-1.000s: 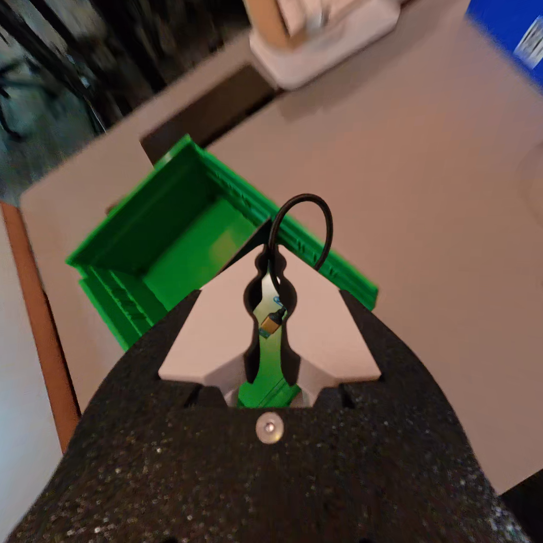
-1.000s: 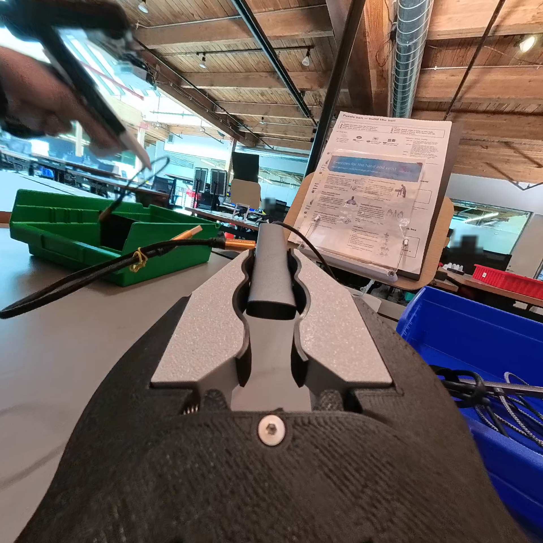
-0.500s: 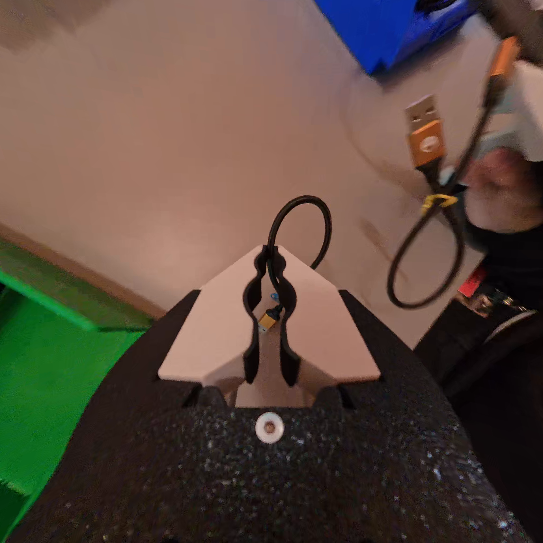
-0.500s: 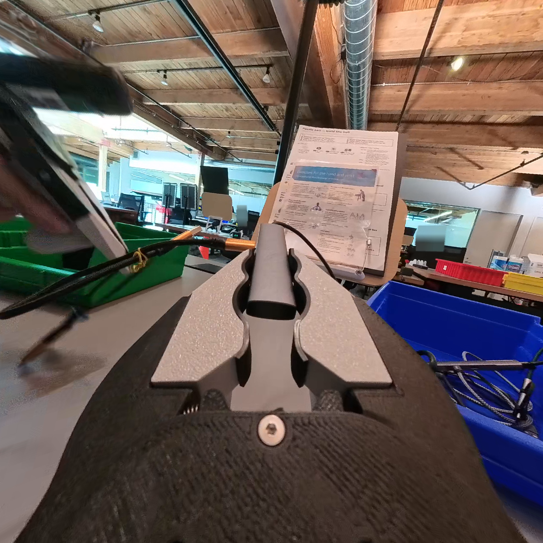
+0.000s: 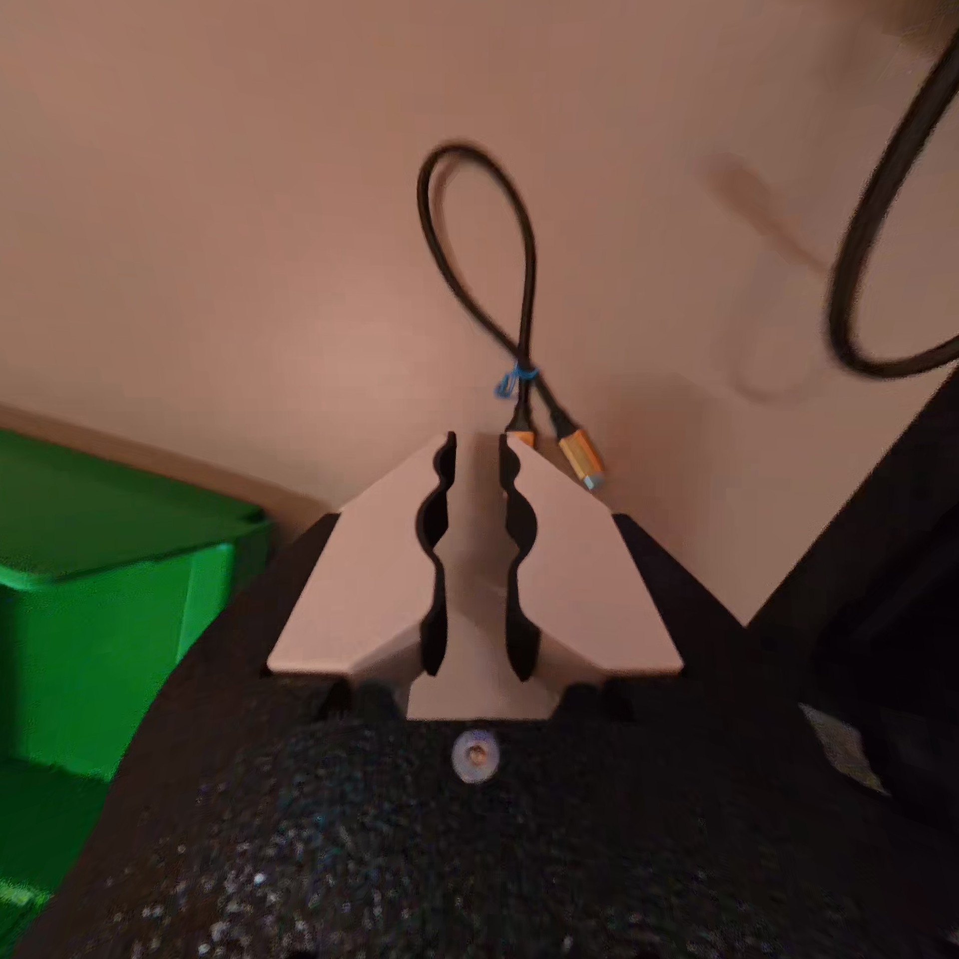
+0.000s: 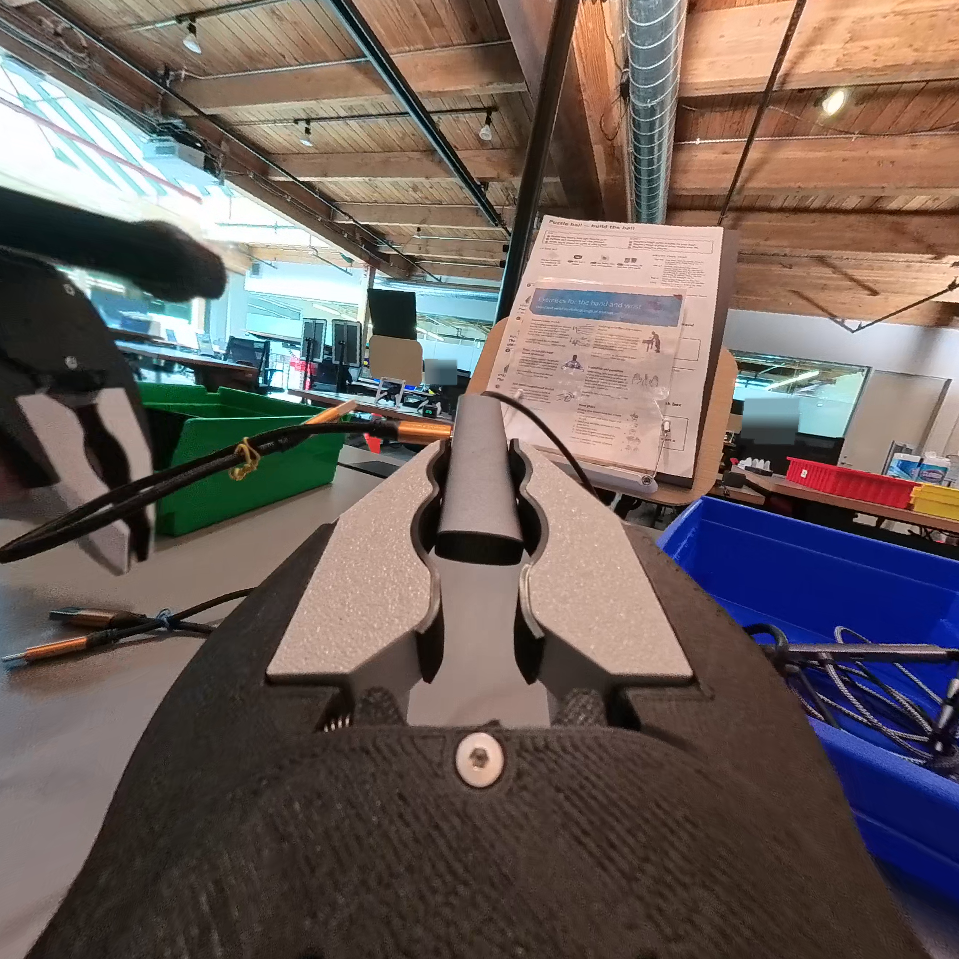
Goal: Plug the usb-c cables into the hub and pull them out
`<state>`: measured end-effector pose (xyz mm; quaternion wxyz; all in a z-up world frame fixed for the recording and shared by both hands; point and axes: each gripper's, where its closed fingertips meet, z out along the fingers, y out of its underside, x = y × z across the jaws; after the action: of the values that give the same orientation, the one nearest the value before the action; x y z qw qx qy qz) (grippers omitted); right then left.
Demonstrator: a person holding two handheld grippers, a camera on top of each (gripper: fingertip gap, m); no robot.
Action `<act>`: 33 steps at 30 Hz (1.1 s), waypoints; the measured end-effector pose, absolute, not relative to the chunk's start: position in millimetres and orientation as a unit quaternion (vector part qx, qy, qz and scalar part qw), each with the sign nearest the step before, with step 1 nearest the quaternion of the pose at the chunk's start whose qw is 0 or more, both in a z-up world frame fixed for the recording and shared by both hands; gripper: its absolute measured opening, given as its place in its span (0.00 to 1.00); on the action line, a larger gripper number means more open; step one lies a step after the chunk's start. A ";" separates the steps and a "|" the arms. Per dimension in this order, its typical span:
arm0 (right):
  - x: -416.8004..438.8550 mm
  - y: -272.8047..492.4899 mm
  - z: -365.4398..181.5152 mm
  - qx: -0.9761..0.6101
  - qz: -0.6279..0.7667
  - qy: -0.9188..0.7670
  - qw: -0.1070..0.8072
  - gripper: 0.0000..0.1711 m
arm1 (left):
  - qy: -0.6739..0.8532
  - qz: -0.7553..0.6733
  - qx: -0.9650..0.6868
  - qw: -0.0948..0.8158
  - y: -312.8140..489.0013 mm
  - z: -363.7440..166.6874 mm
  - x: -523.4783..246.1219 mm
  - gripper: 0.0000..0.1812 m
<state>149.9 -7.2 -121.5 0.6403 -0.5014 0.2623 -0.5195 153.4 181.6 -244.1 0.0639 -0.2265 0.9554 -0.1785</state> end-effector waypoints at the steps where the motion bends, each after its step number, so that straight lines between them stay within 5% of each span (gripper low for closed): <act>1: 149.7 -6.8 -121.5 -0.502 -0.521 0.261 0.639 0.13 | 0.960 -0.155 -0.220 0.074 190.3 -251.4 150.3 0.04; 13: 149.0 -15.2 -118.7 -0.487 -0.536 0.270 0.635 0.13 | 0.964 -0.247 -0.101 -0.005 128.3 -263.2 83.8 0.04; 22: 148.4 -19.2 -116.9 -0.479 -0.540 0.274 0.635 0.13 | 0.923 -0.329 0.087 0.179 100.0 -235.4 139.5 0.07; 30: 149.8 -22.1 -116.9 -0.477 -0.537 0.279 0.637 0.13 | 0.942 -0.307 0.115 0.066 99.5 -267.0 134.9 0.00; 33: 149.7 -21.7 -116.9 -0.477 -0.536 0.279 0.638 0.13 | 0.941 -0.314 0.117 0.042 99.7 -260.5 132.1 0.07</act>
<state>149.7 -21.7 -116.9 0.6380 -0.4773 0.2785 -0.5362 132.1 99.7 -260.5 0.0419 0.1167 0.9414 -0.3136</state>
